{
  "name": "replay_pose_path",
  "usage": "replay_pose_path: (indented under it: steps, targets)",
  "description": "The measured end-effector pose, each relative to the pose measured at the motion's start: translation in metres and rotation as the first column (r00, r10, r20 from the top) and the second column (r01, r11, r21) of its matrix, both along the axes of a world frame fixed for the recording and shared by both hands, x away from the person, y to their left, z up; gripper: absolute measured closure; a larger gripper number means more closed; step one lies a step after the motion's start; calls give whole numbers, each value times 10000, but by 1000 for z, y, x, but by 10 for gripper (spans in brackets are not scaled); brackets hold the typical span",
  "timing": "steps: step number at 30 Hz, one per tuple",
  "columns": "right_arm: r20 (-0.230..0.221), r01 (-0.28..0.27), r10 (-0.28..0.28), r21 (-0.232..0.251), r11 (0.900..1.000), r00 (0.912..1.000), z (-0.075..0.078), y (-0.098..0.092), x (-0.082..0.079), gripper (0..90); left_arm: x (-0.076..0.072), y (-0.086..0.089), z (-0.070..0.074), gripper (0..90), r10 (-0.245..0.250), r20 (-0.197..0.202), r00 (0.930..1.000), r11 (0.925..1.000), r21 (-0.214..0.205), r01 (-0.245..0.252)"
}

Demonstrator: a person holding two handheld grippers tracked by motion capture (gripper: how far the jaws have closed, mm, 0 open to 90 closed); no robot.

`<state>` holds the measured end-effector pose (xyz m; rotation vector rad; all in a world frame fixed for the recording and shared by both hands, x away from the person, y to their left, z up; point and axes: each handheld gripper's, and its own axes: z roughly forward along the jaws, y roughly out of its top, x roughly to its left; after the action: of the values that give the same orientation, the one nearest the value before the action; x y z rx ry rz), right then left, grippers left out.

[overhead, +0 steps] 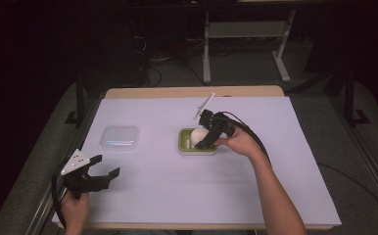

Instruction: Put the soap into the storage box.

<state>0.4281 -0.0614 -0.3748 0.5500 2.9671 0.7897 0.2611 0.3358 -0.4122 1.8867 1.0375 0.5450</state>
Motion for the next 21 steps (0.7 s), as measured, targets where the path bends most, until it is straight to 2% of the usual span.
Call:
replay_pose_path:
  steps: [7,21]
  targets:
    - [-45,171,-171,46,9998,9998,-5,1,6,238,0,0,0,145,-44,10,10000,10000,40,44]
    - [-150,408,-410,-173,9990,9990,-14,5,13,238,0,0,0,145,-44,-33,10000,10000,38,44]
